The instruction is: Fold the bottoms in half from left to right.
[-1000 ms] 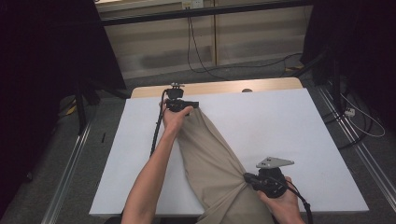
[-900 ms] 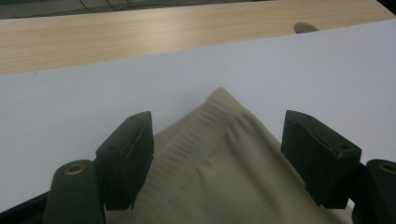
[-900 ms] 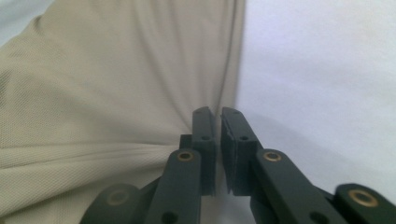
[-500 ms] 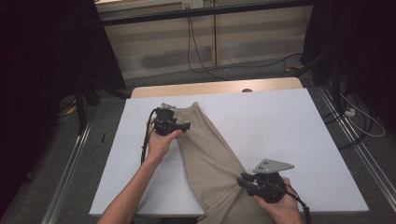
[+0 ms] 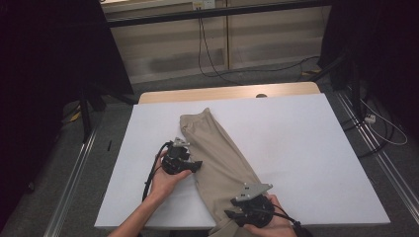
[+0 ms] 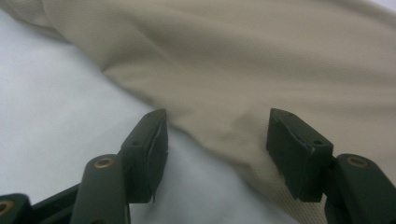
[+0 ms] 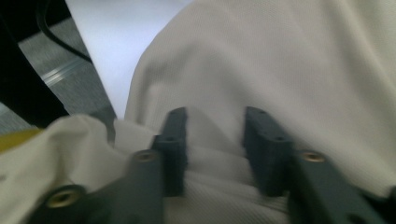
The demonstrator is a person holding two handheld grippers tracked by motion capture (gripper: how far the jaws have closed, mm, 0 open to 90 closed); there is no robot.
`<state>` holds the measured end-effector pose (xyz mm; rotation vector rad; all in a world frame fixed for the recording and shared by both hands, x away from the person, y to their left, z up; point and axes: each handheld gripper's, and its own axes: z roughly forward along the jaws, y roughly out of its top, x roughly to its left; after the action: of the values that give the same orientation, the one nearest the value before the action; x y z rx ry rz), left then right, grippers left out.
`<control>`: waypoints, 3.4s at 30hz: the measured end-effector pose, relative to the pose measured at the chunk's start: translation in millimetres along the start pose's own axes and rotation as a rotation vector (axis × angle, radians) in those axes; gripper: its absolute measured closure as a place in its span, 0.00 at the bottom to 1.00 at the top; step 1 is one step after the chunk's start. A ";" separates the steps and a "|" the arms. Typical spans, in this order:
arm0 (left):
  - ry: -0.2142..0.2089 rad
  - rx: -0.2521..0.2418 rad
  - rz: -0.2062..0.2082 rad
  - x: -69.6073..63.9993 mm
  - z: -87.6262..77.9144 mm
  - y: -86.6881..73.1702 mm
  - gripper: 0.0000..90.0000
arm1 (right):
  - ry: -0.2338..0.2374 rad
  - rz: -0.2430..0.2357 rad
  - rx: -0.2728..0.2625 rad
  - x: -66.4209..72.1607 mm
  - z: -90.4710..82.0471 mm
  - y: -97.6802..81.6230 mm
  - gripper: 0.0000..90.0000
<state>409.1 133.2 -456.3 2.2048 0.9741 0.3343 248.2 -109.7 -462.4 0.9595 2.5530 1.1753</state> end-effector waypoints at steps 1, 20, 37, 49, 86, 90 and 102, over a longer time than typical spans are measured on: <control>0.020 -0.002 0.014 -2.4 0.7 0.0 0.43 | -0.009 -0.019 0.005 0.6 -2.2 -1.4 0.78; 0.024 -0.017 -0.001 -3.8 1.8 -2.2 0.42 | -0.033 0.040 -0.007 -5.6 -66.4 -45.6 1.00; 0.020 -0.006 -0.016 -6.1 -0.6 -1.5 0.40 | -0.143 0.066 -0.013 -12.8 -90.8 -61.0 0.90; -0.208 0.019 0.067 -65.3 -48.5 -38.6 0.68 | -0.210 0.085 -0.006 -70.2 -45.0 -20.7 0.56; -0.334 0.132 0.145 -108.2 -76.9 -77.0 1.00 | -0.097 0.202 0.022 -32.5 -72.3 -56.3 1.00; -0.358 0.126 0.121 -107.6 -81.0 -81.9 1.00 | -0.070 0.198 0.020 -24.8 -75.7 -61.5 0.99; -0.242 -0.045 0.054 -90.1 -83.9 -67.1 0.39 | -0.125 0.178 -0.114 -52.1 -71.1 -38.3 0.49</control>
<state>270.3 141.0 -437.6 2.1737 0.7693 0.1089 241.7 -204.5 -448.0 1.2120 2.3173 1.2481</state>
